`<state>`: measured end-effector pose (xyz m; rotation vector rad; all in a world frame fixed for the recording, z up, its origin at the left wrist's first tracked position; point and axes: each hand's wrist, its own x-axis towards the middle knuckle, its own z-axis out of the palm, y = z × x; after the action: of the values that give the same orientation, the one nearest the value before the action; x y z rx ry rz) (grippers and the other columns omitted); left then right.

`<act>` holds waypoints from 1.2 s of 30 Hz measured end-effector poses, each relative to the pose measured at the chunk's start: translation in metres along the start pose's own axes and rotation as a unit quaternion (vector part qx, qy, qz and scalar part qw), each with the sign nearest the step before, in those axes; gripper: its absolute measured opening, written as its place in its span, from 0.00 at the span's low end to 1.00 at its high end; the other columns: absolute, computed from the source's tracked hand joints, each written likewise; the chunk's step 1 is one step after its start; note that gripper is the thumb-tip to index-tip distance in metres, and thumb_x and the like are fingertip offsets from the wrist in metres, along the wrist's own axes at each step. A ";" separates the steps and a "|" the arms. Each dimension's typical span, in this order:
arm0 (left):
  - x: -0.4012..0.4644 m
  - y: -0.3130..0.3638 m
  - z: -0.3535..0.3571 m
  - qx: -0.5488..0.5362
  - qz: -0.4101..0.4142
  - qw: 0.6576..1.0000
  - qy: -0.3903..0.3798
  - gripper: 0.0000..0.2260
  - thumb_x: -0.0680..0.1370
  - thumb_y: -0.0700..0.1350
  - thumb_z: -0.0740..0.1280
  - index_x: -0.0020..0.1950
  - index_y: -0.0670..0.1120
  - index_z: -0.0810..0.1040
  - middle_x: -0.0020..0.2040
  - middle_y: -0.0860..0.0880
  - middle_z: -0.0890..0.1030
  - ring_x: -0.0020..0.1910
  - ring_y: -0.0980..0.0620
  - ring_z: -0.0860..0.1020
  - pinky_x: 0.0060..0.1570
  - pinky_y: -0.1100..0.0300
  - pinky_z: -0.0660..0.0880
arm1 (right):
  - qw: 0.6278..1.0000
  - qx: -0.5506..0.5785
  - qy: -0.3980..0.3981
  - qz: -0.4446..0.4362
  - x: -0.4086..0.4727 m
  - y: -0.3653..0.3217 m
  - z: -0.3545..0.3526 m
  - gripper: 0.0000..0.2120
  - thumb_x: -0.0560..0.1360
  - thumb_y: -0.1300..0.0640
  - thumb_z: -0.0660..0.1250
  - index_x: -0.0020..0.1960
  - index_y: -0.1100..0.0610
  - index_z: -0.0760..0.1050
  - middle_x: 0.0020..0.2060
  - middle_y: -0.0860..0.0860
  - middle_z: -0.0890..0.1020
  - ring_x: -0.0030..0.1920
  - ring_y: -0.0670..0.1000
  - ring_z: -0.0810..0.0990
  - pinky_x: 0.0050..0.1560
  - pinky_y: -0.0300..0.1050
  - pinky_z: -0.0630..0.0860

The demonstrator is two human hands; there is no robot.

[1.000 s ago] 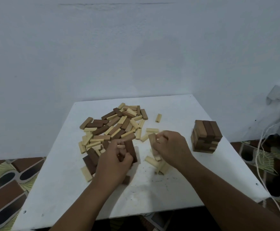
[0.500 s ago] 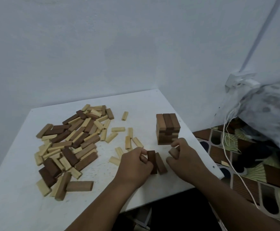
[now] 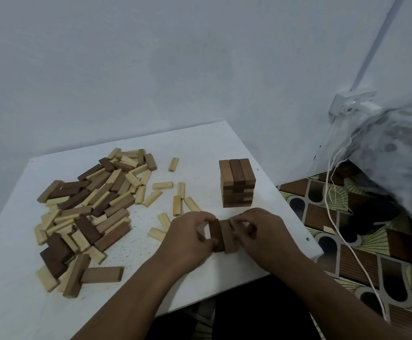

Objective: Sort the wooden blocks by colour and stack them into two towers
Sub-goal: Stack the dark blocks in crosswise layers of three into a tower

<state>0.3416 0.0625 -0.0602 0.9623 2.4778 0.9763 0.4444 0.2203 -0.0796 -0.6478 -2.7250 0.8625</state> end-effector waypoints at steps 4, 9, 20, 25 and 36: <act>-0.001 -0.004 0.001 -0.020 -0.002 1.000 -0.002 0.18 0.70 0.41 0.77 0.58 0.52 0.81 0.44 0.59 0.81 0.36 0.61 0.80 0.36 0.76 0.70 | 0.998 0.012 -0.032 -0.049 -0.005 0.005 0.002 0.23 0.68 0.47 0.78 0.61 0.51 0.81 0.60 0.45 0.79 0.53 0.38 0.71 0.53 0.20 0.62; -0.004 -0.007 0.002 -0.054 0.014 0.998 -0.013 0.20 0.71 0.39 0.76 0.60 0.53 0.80 0.36 0.58 0.81 0.34 0.62 0.80 0.37 0.74 0.72 | 0.997 0.001 -0.058 -0.056 -0.004 0.015 0.001 0.28 0.64 0.48 0.80 0.63 0.50 0.80 0.64 0.43 0.76 0.57 0.37 0.68 0.50 0.15 0.57; -0.008 -0.017 0.009 -0.090 0.023 0.996 -0.016 0.21 0.74 0.41 0.73 0.64 0.58 0.76 0.35 0.54 0.81 0.36 0.61 0.79 0.37 0.71 0.72 | 0.996 0.033 -0.009 -0.077 -0.009 0.023 0.011 0.24 0.64 0.50 0.80 0.59 0.51 0.82 0.61 0.46 0.80 0.57 0.38 0.70 0.53 0.14 0.58; -0.007 -0.016 0.010 -0.118 0.000 0.993 0.003 0.21 0.70 0.39 0.76 0.58 0.57 0.80 0.33 0.56 0.81 0.32 0.59 0.79 0.33 0.71 0.72 | 0.995 0.041 -0.004 -0.092 -0.013 0.023 0.014 0.31 0.61 0.43 0.80 0.62 0.50 0.81 0.63 0.42 0.78 0.61 0.38 0.70 0.59 0.21 0.60; -0.011 -0.026 0.028 -0.090 0.112 0.985 0.096 0.14 0.64 0.47 0.80 0.47 0.57 0.83 0.43 0.60 0.81 0.37 0.56 0.78 0.39 0.59 0.77 | 0.989 0.063 0.007 -0.136 -0.017 0.019 0.018 0.27 0.64 0.38 0.75 0.58 0.44 0.71 0.60 0.35 0.73 0.60 0.39 0.71 0.57 0.30 0.68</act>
<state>0.3507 0.0544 -0.0983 1.1525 2.4143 1.3986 0.4603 0.2170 -0.1068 -0.2467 -2.6370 0.9461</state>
